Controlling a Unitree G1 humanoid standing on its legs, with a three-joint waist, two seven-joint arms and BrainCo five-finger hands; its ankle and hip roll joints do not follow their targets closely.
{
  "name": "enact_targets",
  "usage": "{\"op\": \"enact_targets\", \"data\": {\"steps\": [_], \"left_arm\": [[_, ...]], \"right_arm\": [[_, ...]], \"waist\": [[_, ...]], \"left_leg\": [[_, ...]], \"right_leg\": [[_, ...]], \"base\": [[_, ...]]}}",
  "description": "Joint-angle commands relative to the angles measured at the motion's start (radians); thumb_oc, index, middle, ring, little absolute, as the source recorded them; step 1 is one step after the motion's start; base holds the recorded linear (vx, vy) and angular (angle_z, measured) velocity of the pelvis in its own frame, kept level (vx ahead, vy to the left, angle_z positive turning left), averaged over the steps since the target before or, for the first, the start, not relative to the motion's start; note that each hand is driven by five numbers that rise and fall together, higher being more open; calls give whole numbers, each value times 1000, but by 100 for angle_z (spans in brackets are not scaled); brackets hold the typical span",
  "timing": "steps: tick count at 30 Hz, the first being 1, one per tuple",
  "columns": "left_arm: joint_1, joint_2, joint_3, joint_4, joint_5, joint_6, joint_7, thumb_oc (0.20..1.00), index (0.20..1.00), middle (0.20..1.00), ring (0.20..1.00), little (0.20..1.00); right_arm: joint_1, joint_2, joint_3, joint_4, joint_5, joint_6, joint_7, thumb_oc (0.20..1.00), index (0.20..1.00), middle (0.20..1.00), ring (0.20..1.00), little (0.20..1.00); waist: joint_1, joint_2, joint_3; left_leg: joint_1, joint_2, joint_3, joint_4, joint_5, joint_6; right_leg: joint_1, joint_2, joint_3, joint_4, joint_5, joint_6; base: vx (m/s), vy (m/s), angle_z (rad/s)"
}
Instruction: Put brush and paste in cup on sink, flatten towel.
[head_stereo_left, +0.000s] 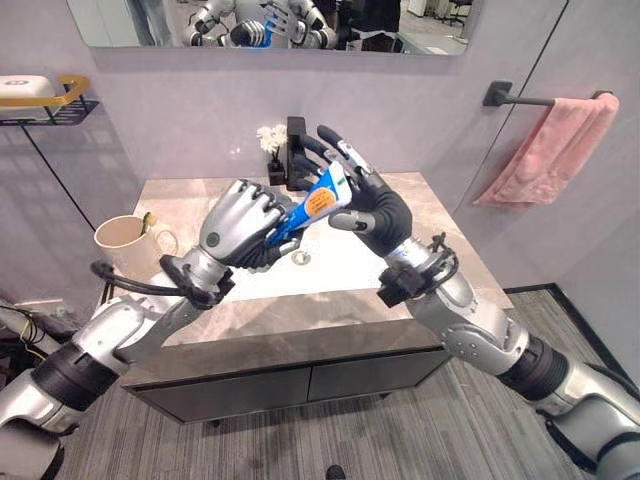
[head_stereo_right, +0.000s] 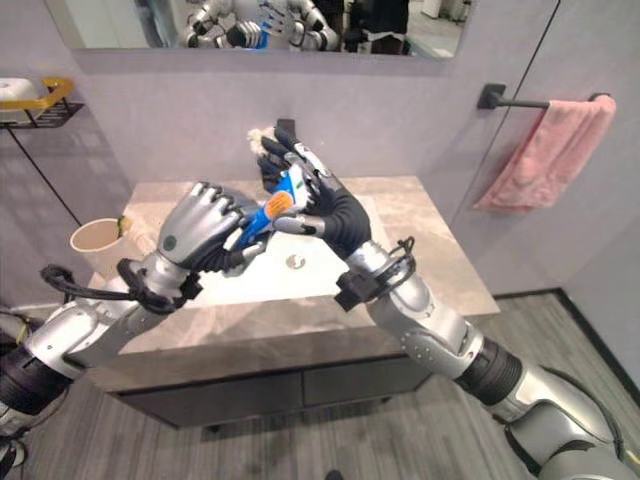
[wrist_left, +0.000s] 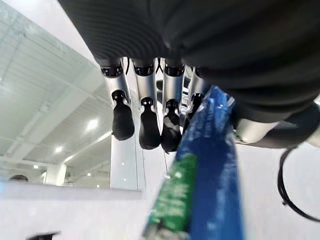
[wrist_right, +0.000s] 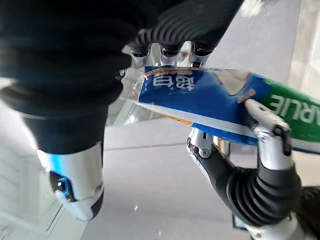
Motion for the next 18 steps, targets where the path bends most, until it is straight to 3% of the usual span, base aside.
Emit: {"op": "enact_targets", "data": {"steps": [1, 18], "left_arm": [[-114, -24, -14, 73, 13, 32, 64, 200, 200, 200, 200, 200], [-210, -222, -148, 371, 80, 129, 135, 200, 200, 200, 200, 200]], "right_arm": [[-8, 26, -30, -14, 26, -34, -18, 1000, 1000, 1000, 1000, 1000], [82, 142, -118, 127, 17, -55, -84, 1000, 1000, 1000, 1000, 1000]], "waist": [[15, -18, -51], [-6, -5, -57]], "left_leg": [[-6, 22, 7, 5, 14, -50], [-2, 22, 13, 5, 11, -49]], "right_leg": [[-3, -61, -57, 6, 40, 74], [-3, -60, -55, 5, 38, 77]], "base": [[0, 0, 0], [0, 0, 0]]}}
